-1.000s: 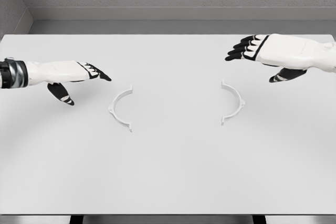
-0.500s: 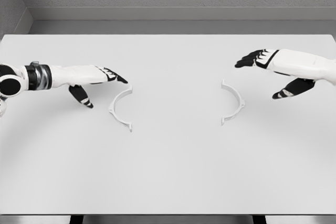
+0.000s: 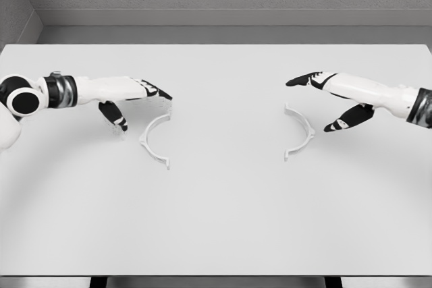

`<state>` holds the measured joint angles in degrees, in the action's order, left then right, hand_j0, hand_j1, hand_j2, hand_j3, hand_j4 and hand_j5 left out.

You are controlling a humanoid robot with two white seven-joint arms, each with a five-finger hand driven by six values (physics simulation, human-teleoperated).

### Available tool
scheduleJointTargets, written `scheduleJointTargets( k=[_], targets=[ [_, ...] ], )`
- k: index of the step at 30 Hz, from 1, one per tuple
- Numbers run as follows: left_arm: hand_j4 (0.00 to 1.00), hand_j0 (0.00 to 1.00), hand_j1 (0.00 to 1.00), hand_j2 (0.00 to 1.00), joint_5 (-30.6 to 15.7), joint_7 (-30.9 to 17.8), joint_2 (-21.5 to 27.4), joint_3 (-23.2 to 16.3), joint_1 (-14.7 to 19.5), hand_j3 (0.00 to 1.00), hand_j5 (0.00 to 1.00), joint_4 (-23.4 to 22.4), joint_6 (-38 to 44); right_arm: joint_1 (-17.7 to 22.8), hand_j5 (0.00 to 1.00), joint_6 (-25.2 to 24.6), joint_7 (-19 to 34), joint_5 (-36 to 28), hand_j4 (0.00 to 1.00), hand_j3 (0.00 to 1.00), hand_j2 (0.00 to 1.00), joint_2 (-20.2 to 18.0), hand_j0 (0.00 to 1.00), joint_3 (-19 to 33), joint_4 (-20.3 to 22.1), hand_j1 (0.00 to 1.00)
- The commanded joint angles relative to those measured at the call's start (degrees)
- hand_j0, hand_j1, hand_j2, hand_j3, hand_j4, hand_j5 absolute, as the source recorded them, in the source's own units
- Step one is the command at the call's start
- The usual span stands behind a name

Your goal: Assemble PVC drainage pipe clamps

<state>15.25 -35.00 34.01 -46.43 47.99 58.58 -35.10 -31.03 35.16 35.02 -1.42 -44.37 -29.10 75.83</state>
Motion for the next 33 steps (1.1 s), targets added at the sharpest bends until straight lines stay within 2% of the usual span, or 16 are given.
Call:
scheduleJointTargets(
  k=[1,5,8,13,21,33],
  targets=[
    [1.00,1.00,1.00,1.00,-2.2,0.0,0.4,0.3,0.0,1.00,1.00,0.1,0.1,0.0,1.00,-0.2,0.0,-0.3,1.00,1.00,1.00,1.0,1.00,0.0,-2.2,1.00],
    [1.00,1.00,1.00,1.00,-2.2,0.0,0.0,-0.2,-0.8,1.00,1.00,0.7,0.1,0.1,1.00,-0.2,0.0,-0.3,1.00,1.00,1.00,1.6,1.00,-0.2,-2.3,1.00],
    [1.00,1.00,1.00,1.00,-2.3,0.0,0.4,-0.4,-1.1,1.00,1.00,3.3,0.1,0.0,1.00,-0.2,0.0,0.4,1.00,1.00,1.00,2.2,1.00,-0.5,-3.3,1.00],
    [1.00,1.00,1.00,1.00,-2.3,0.0,0.5,-0.4,-1.5,1.00,1.00,3.3,0.1,-1.4,1.00,-0.2,0.0,3.4,1.00,1.00,1.00,4.7,1.00,-0.5,-7.7,1.00],
    [1.00,1.00,1.00,1.00,-2.2,0.0,0.4,-1.3,-1.6,1.00,1.00,3.3,0.1,-1.8,1.00,-0.2,0.0,4.4,1.00,1.00,1.00,6.0,1.00,-0.5,-10.4,1.00],
    [1.00,1.00,1.00,1.00,-2.1,0.0,-1.3,-1.4,-2.2,1.00,1.00,3.2,0.1,-1.8,1.00,-0.2,0.0,4.4,1.00,1.00,1.00,6.8,1.00,-0.9,-10.4,1.00]
  ],
)
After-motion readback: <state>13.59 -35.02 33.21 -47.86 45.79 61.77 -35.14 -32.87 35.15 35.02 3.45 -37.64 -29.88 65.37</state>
